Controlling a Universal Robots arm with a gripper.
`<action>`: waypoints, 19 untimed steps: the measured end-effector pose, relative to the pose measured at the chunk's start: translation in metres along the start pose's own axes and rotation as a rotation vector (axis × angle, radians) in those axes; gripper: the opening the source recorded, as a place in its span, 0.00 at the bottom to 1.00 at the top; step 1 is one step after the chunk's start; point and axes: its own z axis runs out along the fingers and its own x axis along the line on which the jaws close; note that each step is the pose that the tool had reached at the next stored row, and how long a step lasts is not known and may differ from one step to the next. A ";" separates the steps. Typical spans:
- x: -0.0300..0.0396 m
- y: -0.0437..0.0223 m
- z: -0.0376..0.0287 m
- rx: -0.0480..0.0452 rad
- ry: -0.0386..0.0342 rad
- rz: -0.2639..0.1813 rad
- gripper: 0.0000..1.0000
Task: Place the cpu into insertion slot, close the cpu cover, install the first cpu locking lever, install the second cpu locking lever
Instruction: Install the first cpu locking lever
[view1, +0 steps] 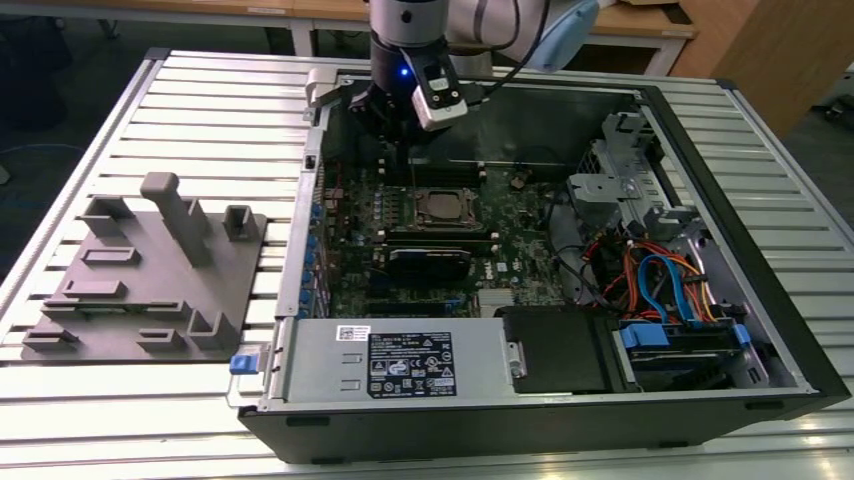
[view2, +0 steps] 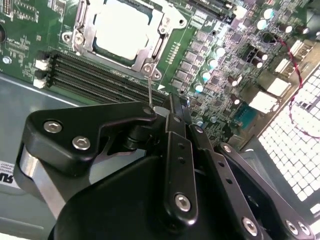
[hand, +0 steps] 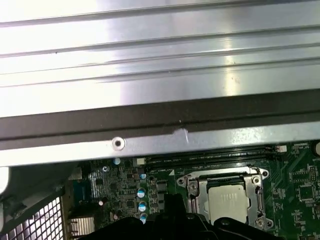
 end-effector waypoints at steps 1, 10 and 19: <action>0.0001 0.0007 0.0000 0.0000 0.0001 -0.001 0.10; -0.0047 0.0032 0.0001 0.0000 0.0001 -0.005 0.10; -0.0051 0.0033 0.0001 0.0000 0.0001 -0.005 0.10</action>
